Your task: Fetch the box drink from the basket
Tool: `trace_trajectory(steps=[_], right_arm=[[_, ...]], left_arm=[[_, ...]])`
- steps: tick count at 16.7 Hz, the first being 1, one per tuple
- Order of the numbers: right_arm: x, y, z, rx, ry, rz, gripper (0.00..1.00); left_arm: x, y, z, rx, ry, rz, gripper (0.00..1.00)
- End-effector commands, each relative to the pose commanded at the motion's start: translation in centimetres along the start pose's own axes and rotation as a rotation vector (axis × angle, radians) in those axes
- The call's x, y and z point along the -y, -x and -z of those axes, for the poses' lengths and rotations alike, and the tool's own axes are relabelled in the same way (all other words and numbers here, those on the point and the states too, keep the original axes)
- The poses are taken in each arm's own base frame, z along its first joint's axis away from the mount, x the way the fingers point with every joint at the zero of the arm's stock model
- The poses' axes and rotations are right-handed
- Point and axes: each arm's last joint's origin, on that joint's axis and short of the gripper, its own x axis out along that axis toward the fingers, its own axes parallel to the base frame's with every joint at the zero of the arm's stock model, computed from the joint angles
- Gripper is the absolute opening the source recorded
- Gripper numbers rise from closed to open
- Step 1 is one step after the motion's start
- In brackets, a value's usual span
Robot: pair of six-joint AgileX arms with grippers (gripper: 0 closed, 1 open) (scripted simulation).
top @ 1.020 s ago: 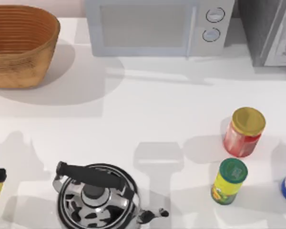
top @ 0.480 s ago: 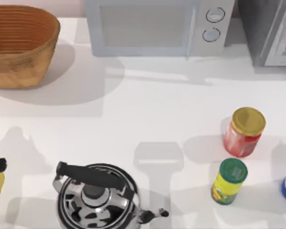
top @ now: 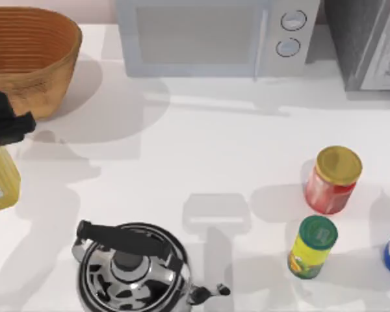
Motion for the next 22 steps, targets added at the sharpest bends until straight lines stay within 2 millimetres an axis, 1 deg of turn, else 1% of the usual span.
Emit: trace_trajectory(steps=[3,5,6,8,10,12,13,15,17,22], right_arm=[[0.0,0.0,0.0,0.000,0.000,0.000,1.00],[0.0,0.0,0.0,0.000,0.000,0.000,1.00],[0.0,0.0,0.0,0.000,0.000,0.000,1.00],[0.0,0.0,0.0,0.000,0.000,0.000,1.00],[0.0,0.0,0.0,0.000,0.000,0.000,1.00],[0.0,0.0,0.0,0.000,0.000,0.000,1.00],[0.0,0.0,0.0,0.000,0.000,0.000,1.00],[0.0,0.0,0.0,0.000,0.000,0.000,1.00],[0.0,0.0,0.0,0.000,0.000,0.000,1.00],[0.0,0.0,0.0,0.000,0.000,0.000,1.00]], left_arm=[[5.2,-1.9,-1.8,0.011,0.004,-0.087,0.00],[9.4,-2.8,-2.1,0.025,0.006,-0.144,0.00],[11.6,-3.0,-1.9,0.034,0.006,-0.171,0.00],[16.0,-3.0,-0.9,0.051,0.004,-0.223,0.00],[20.0,-2.5,0.8,0.070,-0.002,-0.268,0.00],[23.3,-1.6,2.8,0.090,-0.009,-0.305,0.00],[24.6,-1.1,3.8,0.100,-0.012,-0.321,0.00],[26.7,-0.2,5.6,0.116,-0.020,-0.344,0.00],[27.8,0.5,6.8,0.127,-0.026,-0.358,0.00],[28.1,0.6,7.0,0.130,-0.027,-0.361,0.00]])
